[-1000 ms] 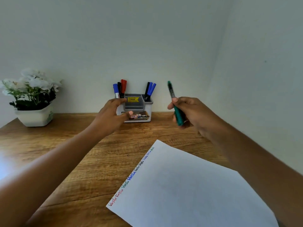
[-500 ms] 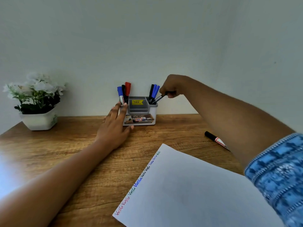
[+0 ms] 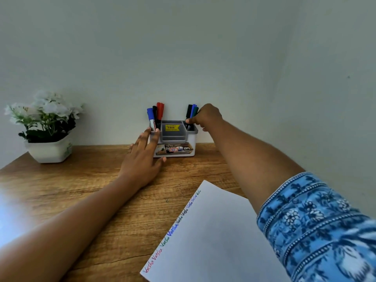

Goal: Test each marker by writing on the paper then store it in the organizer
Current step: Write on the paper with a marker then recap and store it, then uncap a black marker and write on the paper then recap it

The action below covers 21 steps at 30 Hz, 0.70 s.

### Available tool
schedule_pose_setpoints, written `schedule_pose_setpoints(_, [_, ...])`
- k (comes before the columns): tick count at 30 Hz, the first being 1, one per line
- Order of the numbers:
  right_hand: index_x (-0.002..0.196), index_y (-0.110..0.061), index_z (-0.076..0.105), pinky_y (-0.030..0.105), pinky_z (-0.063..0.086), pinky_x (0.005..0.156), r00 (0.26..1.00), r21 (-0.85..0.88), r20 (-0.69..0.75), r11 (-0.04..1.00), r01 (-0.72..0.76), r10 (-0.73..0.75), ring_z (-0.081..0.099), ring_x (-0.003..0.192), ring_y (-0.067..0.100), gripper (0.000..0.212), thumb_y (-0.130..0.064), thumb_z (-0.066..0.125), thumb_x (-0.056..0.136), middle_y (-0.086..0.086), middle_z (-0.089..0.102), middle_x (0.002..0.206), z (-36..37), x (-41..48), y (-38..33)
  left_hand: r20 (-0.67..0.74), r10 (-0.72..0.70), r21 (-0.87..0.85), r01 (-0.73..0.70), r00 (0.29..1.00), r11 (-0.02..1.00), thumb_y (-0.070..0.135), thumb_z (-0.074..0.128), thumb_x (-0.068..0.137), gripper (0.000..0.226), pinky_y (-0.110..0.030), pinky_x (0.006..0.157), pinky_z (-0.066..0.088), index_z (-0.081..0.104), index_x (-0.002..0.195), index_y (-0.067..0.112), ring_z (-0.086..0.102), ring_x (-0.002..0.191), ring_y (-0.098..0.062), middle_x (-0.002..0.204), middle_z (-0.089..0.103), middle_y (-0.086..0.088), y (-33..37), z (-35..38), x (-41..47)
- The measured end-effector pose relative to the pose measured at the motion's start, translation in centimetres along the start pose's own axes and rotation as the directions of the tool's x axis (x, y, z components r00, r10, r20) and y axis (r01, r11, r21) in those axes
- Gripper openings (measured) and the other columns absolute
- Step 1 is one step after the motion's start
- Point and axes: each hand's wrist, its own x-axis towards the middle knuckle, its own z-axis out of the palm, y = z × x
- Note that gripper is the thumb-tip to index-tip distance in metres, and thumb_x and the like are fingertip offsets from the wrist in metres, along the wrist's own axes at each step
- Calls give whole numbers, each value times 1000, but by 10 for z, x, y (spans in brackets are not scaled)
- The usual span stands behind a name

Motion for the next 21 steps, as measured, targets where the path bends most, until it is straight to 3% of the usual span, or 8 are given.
schedule_pose_setpoints(3, [91, -9, 54, 33, 52, 68, 1000, -22, -13, 999, 24, -24, 60, 82, 25, 51, -45, 80, 67, 6, 59, 86, -9, -17, 3, 15, 8, -14, -7, 1000, 1000, 50, 49, 92, 84, -47, 116, 12, -7, 151, 28, -2, 148, -23, 161, -10, 0, 0, -2, -2])
schedule_pose_setpoints(5, [78, -12, 51, 27, 42, 56, 997, -66, -36, 995, 68, -70, 57, 76, 23, 43, -45, 79, 70, 2, 56, 77, -16, -32, 7, 20, 13, -33, -12, 1000, 999, 51, 49, 92, 84, -47, 117, 11, -5, 151, 28, -3, 148, -23, 161, -10, -1, 2, -4, -5])
schedule_pose_setpoints(7, [89, -11, 59, 26, 41, 62, 991, -49, -73, 993, 111, -114, 58, 80, 22, 39, -42, 77, 73, 2, 60, 86, -23, -50, 18, 42, 13, -46, -11, 999, 999, 52, 49, 92, 84, -47, 118, 8, -4, 151, 28, -6, 147, -22, 160, -11, -1, 10, -8, -12])
schedule_pose_setpoints(10, [113, -13, 61, 31, 47, 78, 981, 41, -137, 989, 144, -138, 60, 97, 22, 49, -41, 75, 75, 4, 63, 108, -34, -78, 39, 113, 26, -92, -15, 993, 996, 55, 47, 91, 81, -46, 118, 4, -1, 152, 30, -9, 147, -21, 160, -11, 0, 30, -18, -29])
schedule_pose_setpoints(13, [99, -18, 67, 30, 47, 77, 981, 17, -122, 988, 153, -150, 61, 90, 18, 33, -38, 76, 74, 0, 65, 93, -52, -103, 66, 343, 92, -240, -7, 935, 971, 66, 44, 82, 82, -47, 118, 11, 9, 150, 37, 4, 148, -20, 160, 1, 8, 51, -34, -53])
schedule_pose_setpoints(16, [85, -22, 68, 27, 42, 71, 990, -127, -53, 984, 124, -132, 60, 87, 16, 16, -32, 75, 74, -6, 62, 83, -74, -123, 97, 541, 151, -189, -56, 827, 980, 74, 39, 72, 88, -42, 117, 16, 8, 148, 43, 13, 146, -15, 159, 8, 13, 61, -48, -78])
schedule_pose_setpoints(21, [87, -22, 66, 32, 47, 78, 999, -394, -10, 918, -40, 39, 60, 96, 20, 18, -30, 75, 74, 0, 66, 98, -101, -133, 150, 621, 160, -148, -86, 767, 985, 88, 33, 67, 95, -38, 116, 16, 4, 147, 46, 18, 145, -15, 158, 13, 13, 60, -54, -94])
